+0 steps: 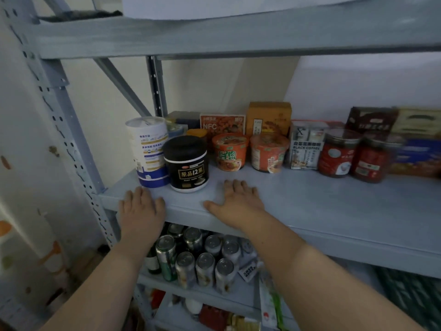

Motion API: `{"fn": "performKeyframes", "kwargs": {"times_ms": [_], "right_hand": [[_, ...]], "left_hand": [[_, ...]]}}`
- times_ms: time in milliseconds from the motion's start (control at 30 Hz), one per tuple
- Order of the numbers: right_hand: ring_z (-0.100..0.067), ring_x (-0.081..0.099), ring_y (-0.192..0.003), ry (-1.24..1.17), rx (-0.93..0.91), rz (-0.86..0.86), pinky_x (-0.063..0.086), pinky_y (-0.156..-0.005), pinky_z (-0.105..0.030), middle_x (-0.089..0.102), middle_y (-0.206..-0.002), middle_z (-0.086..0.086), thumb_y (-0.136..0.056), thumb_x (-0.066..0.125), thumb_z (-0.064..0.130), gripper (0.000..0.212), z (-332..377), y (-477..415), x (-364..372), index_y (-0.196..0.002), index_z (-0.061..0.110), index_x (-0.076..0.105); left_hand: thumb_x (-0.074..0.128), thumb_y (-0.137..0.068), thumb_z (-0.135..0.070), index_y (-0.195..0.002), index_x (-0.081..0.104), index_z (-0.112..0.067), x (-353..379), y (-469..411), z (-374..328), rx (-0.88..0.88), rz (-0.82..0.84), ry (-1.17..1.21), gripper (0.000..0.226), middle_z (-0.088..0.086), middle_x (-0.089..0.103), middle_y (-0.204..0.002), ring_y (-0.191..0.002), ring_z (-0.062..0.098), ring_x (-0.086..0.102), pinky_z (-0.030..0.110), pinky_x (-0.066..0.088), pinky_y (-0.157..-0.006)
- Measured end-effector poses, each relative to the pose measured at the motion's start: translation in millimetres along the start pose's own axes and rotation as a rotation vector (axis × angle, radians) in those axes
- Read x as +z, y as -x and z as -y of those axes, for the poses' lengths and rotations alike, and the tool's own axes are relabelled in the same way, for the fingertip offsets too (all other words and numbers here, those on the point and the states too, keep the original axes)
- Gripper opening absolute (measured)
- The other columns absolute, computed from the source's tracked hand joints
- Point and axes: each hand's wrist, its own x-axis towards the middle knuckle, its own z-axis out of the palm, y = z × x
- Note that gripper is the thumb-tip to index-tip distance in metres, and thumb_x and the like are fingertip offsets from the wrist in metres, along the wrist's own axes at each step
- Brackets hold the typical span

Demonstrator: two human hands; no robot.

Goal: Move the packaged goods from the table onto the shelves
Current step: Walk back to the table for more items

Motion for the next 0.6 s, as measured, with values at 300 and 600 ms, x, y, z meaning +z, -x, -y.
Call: {"fn": "performKeyframes", "kwargs": {"times_ms": [300,600], "right_hand": [[-0.027,0.020,-0.151,0.163,0.032,-0.220,0.014,-0.122,-0.047,0.024,-0.165,-0.006,-0.099,0.032,0.065,0.076,-154.0,148.2,-18.2,-0.159,0.019,0.022],[-0.028,0.004,-0.156,0.143,0.311,-0.372,0.010,-0.124,-0.056,0.013,-0.169,-0.005,-0.092,0.054,0.041,0.079,-313.8,371.0,-14.2,-0.160,0.022,0.018]], "left_hand": [[0.020,-0.096,-0.055,-0.158,0.028,-0.011,17.2,126.8,-182.3,0.538,0.097,-0.018,0.077,0.016,0.029,-0.163,-0.149,0.046,0.022,0.061,0.019,-0.120],[0.028,-0.094,-0.057,-0.156,0.034,-0.018,37.8,281.4,-377.2,0.977,0.194,0.024,0.074,0.015,0.035,-0.160,-0.146,0.044,0.031,0.060,0.026,-0.118]]}}
